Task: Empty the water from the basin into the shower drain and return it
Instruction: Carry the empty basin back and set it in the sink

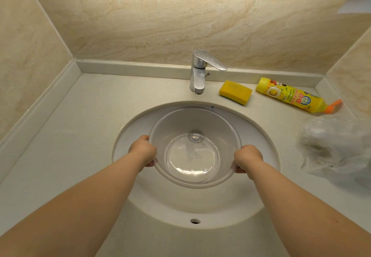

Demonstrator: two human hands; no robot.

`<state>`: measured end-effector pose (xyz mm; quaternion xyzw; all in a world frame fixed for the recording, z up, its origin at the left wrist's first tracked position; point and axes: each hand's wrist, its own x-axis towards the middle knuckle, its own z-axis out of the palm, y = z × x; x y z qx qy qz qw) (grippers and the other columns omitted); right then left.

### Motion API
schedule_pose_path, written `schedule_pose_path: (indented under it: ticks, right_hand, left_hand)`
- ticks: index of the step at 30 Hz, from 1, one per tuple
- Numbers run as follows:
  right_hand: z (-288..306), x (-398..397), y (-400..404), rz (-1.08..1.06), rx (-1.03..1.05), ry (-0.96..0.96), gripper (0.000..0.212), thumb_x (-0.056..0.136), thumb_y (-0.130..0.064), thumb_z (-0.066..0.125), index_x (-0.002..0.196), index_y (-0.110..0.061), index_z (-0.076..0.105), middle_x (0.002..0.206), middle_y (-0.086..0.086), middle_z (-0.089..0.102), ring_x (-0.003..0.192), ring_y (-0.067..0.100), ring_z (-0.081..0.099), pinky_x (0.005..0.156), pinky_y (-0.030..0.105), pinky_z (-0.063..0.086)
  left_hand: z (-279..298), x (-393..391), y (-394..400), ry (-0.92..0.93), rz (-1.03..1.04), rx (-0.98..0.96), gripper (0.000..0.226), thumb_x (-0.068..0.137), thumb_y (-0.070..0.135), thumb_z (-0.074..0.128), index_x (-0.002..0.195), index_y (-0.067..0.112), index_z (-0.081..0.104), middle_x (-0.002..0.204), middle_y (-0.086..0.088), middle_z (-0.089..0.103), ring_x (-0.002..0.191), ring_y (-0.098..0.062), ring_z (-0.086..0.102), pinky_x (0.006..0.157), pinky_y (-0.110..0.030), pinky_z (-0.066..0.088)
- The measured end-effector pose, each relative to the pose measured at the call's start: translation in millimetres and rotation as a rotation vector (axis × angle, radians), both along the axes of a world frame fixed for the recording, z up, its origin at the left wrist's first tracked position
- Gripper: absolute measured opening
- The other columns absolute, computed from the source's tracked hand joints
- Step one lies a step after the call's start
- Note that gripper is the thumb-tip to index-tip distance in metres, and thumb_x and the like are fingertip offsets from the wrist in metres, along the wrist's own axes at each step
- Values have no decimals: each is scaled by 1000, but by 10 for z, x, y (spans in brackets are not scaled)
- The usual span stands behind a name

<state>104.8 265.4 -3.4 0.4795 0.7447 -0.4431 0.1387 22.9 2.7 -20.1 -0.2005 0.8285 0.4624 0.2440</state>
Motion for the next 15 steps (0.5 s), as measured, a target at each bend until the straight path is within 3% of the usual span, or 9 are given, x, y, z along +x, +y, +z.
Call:
schedule_pose_path:
  ticks: [3,8,15]
  right_hand:
    - [11,-18,17,-6,-16,-6,22,82,8,39,88,0,59,86,23,63,71,35,61,78,43,59]
    - [3,-38,46,13,-13,-8,18,83,8,41,76,-1,55,84,24,65,69,36,63,81,46,59]
    - [6,-65,91,91,30,-30,23,82,7,41,93,3,61,80,23,63,67,35,60,72,41,57]
  left_hand:
    - [-3,11,10,4,0,-12,48,88,-4,44,129,20,52,115,-19,61,102,-41,65,60,-35,59]
    - [0,37,23,13,1,-29,48,89,-2,43,129,21,52,112,-18,61,91,-38,65,58,-34,59]
    - [8,89,60,5,31,-16,48,90,-4,44,129,23,52,90,-9,59,81,-33,61,52,-29,55]
